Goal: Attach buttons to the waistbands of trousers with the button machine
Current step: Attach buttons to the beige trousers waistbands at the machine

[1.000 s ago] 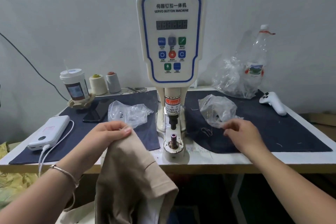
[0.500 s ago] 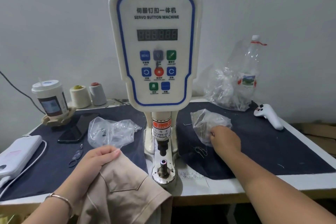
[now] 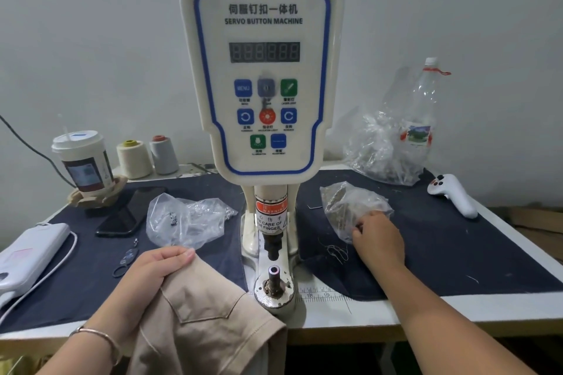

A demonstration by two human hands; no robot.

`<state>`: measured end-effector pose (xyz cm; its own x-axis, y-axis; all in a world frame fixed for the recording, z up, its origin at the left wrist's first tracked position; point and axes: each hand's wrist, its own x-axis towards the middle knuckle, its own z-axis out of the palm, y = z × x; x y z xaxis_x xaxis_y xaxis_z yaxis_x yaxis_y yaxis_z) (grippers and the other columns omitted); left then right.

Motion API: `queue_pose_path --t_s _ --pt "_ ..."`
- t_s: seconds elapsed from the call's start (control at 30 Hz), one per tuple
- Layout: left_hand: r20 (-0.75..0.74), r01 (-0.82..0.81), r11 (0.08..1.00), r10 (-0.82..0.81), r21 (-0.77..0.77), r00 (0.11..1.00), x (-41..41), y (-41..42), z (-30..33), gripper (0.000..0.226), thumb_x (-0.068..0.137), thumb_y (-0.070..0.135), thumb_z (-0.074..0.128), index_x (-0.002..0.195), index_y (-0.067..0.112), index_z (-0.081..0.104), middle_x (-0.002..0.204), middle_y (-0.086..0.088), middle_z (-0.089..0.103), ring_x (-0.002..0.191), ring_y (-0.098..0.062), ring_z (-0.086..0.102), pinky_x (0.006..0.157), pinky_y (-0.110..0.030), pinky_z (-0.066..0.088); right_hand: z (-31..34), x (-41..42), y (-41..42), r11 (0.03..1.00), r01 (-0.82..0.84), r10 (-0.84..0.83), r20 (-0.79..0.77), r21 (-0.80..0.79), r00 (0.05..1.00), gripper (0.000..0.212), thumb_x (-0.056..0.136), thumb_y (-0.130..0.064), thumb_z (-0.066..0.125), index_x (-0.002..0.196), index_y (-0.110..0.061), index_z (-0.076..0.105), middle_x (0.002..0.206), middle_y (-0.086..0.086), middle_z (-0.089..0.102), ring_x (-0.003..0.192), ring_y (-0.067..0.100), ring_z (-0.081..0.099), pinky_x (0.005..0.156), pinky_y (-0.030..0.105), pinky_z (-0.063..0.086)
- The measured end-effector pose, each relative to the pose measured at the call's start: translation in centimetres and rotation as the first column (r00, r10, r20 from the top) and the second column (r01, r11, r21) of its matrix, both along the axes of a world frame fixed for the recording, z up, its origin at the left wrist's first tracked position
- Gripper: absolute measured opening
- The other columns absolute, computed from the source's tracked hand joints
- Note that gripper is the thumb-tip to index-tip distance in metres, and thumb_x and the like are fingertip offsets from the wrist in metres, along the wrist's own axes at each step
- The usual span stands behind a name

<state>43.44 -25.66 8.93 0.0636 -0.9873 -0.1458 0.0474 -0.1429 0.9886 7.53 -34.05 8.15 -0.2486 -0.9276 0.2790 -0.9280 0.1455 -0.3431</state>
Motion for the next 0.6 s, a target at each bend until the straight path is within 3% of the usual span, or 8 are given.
queue_pose_path --t_s 0.23,0.33,0.47,0.6 --pt "-0.014 -0.016 1.0 0.016 0.0 1.0 -0.3 0.3 0.4 0.019 0.074 0.025 0.072 0.073 0.007 0.073 0.068 -0.013 0.063 0.057 -0.019 0.06 0.054 -0.025 0.05 -0.3 0.6 -0.1 0.999 0.021 -0.019 -0.053 0.03 0.998 0.027 0.093 -0.015 0.046 0.112 -0.009 0.065 0.12 0.01 0.053 0.1 0.03 0.058 0.069 0.03 0.038" --pt "-0.026 -0.032 0.999 0.032 -0.003 0.999 -0.5 0.3 0.4 0.018 0.074 0.024 0.071 0.07 0.007 0.073 0.066 -0.012 0.063 0.055 -0.018 0.06 0.051 -0.023 0.051 0.5 0.2 -0.5 0.996 -0.026 0.03 -0.04 0.089 0.999 0.025 0.096 -0.02 0.049 0.109 -0.011 0.068 0.119 0.01 0.055 0.099 0.032 0.059 0.072 0.032 0.041" --pt "0.002 -0.05 0.999 0.05 -0.006 0.999 -0.6 0.3 0.6 0.02 0.071 0.027 0.073 0.073 0.007 0.074 0.069 -0.013 0.064 0.059 -0.019 0.061 0.058 -0.027 0.05 2.4 0.0 -1.2 0.973 -0.038 0.041 -0.005 0.229 0.999 0.018 0.093 -0.035 0.055 0.092 -0.026 0.071 0.101 0.005 0.067 0.088 0.026 0.062 0.064 0.027 0.04" --pt "0.015 -0.05 0.999 0.05 -0.002 0.999 -0.7 0.4 0.7 0.02 0.071 0.029 0.073 0.07 0.008 0.073 0.066 -0.012 0.063 0.057 -0.019 0.06 0.056 -0.027 0.049 3.6 1.0 -2.6 0.856 0.058 -0.111 0.073 0.513 0.991 0.047 0.087 -0.053 0.061 0.117 -0.016 0.061 0.103 0.004 0.062 0.11 0.023 0.059 0.077 0.027 0.042"
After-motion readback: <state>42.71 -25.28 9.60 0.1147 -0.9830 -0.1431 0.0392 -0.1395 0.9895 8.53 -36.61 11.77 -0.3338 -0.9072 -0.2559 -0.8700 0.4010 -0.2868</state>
